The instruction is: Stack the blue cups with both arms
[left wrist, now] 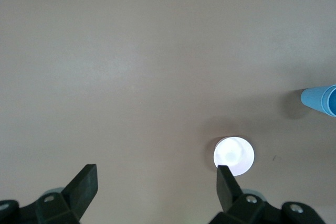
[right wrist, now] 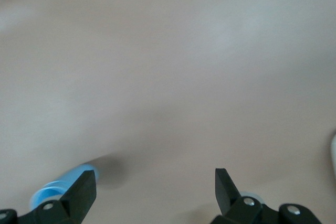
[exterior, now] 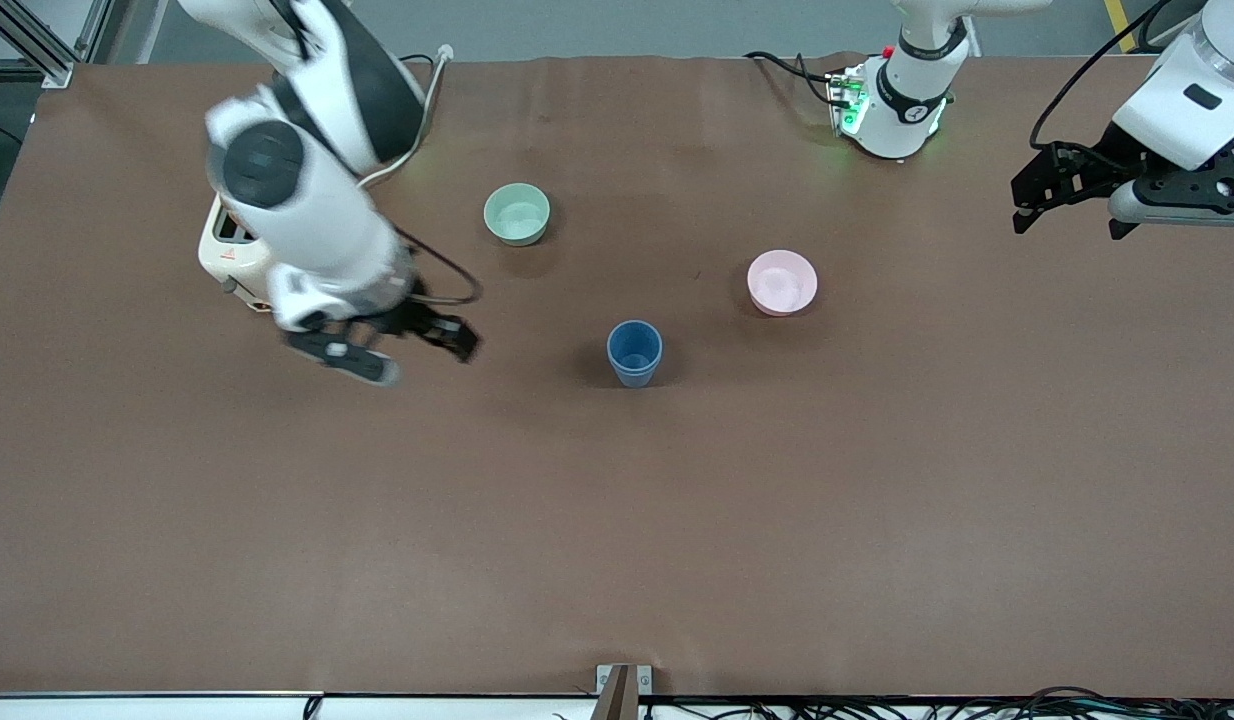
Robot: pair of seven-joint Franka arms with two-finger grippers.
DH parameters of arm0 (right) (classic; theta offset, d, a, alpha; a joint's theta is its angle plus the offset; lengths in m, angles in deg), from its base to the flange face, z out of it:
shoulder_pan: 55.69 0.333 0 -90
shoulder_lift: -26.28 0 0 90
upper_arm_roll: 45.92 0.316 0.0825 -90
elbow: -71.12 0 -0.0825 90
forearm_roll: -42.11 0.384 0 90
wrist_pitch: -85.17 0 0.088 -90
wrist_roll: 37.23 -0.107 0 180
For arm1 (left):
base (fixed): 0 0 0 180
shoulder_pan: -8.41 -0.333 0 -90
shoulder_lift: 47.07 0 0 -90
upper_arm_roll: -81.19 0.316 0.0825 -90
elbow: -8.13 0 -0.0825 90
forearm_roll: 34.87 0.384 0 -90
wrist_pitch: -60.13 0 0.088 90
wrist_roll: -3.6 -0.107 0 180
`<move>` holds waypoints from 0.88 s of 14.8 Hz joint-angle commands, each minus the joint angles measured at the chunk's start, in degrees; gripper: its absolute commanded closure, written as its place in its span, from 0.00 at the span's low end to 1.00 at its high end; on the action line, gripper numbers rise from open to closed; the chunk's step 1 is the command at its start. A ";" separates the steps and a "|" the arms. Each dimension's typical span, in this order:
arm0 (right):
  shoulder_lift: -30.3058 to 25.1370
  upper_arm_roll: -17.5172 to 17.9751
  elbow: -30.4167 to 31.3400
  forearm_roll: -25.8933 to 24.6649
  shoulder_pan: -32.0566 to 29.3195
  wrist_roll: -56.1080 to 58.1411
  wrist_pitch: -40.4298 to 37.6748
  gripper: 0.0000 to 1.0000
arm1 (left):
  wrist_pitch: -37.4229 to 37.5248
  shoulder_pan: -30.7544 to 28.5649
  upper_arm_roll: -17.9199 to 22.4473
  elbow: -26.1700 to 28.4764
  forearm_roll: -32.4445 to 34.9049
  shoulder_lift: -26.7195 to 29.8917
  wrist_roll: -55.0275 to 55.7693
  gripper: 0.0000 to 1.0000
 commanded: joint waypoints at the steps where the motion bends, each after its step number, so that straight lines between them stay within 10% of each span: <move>1: -7.72 -3.40 2.94 -0.40 -3.86 9.97 -4.59 0.00 | -0.23 -0.34 0.06 -1.13 -0.77 -0.04 -0.89 0.00; 7: -15.11 -20.62 2.50 0.48 -3.79 37.84 -12.07 0.00 | -0.23 -0.52 0.23 -2.45 -0.33 -1.10 -0.80 0.00; 13: -14.59 -25.47 -1.98 1.09 -3.53 44.28 -15.60 0.00 | 0.64 -0.34 0.23 -3.15 -0.06 -1.10 -0.80 0.00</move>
